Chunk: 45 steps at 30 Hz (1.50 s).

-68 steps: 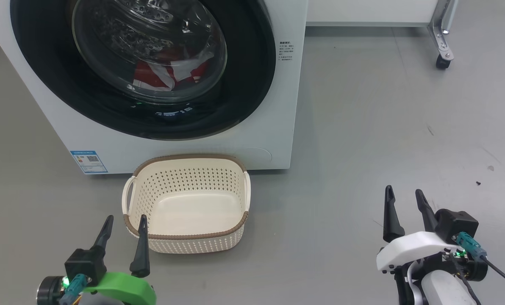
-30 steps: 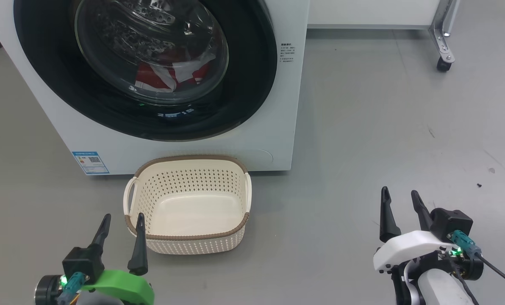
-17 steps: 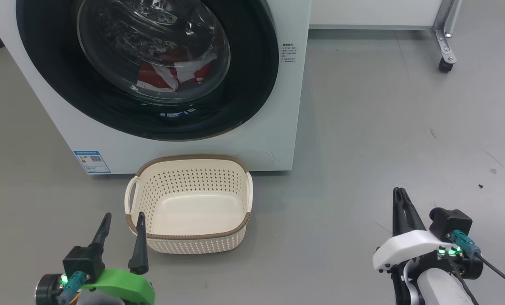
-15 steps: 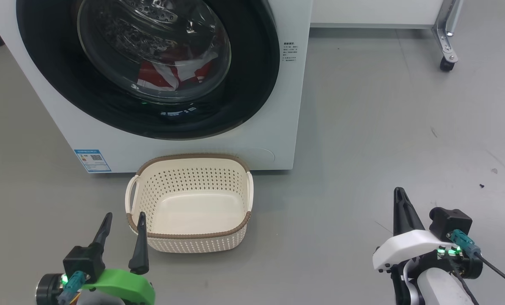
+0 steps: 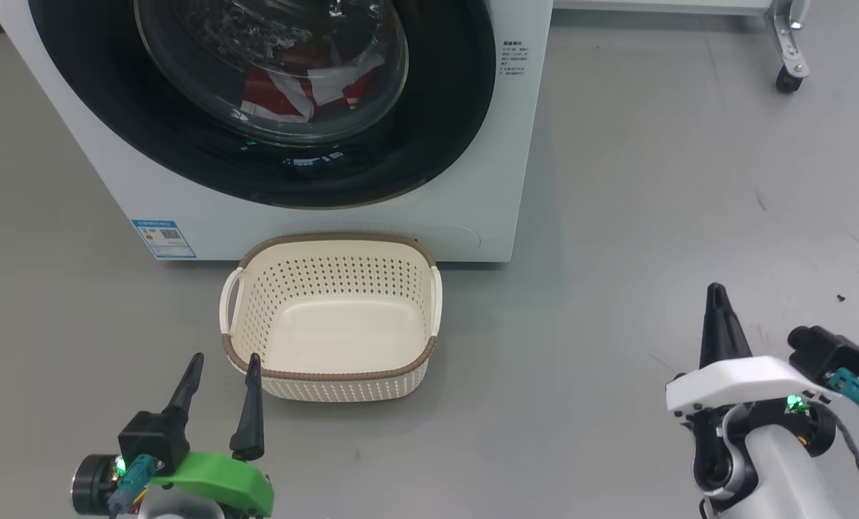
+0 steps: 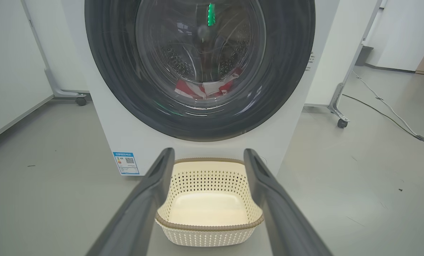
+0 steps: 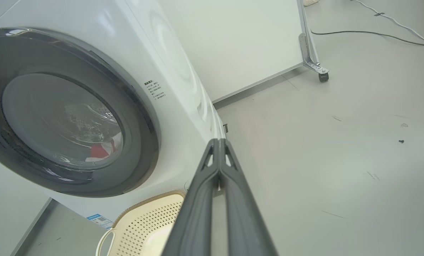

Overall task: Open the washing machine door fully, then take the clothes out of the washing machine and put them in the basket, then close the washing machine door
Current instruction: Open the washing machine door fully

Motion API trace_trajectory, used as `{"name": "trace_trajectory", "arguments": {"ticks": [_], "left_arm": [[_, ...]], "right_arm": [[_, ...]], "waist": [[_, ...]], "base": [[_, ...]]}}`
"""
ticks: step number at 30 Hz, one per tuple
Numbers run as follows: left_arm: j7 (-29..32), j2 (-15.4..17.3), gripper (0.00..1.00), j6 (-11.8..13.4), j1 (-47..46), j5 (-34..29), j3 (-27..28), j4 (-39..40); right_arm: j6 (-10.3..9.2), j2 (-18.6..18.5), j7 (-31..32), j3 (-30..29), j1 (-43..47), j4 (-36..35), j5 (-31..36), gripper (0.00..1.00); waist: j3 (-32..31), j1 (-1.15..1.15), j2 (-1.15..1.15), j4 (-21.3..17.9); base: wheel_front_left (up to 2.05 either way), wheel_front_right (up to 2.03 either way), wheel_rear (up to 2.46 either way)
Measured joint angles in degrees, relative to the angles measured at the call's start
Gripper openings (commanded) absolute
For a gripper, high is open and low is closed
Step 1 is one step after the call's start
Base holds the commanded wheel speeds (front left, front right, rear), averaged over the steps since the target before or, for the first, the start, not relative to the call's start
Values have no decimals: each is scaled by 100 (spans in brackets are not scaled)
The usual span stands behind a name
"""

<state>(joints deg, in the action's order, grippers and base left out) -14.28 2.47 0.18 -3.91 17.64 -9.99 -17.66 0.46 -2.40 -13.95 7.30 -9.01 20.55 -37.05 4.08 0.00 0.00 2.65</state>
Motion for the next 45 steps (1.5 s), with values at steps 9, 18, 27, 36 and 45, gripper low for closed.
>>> {"name": "trace_trajectory", "arguments": {"ticks": [9, 18, 27, 36, 45], "left_arm": [[0, -2, 100, -31, -259, 0, -149, 109], [-1, -4, 100, -33, -540, 75, -259, 192], [-1, -12, 100, -48, -917, 176, -379, 345], [-1, -33, 100, -49, -1265, 255, -494, 374], [-3, -59, 100, -49, -1434, 297, -553, 368]], "right_arm": [[93, -7, 157, -530, -605, -167, -1063, 0], [94, -91, 704, -755, -1465, -280, -1474, 0], [-15, -485, 1250, -816, -2491, -426, -1517, 0], [-113, -712, 1782, -842, -3362, -349, -1689, 0], [-121, -831, 2234, -833, -4042, -120, -1902, 0]], "waist": [[411, 0, 0, 150], [863, 0, 0, 348], [1400, 0, 0, 566], [1908, 0, 0, 819], [2247, 0, 0, 1040]], "base": [[0, 0, 0], [0, 0, 0], [0, 0, 0], [0, 0, 0], [0, 0, 0]]}}
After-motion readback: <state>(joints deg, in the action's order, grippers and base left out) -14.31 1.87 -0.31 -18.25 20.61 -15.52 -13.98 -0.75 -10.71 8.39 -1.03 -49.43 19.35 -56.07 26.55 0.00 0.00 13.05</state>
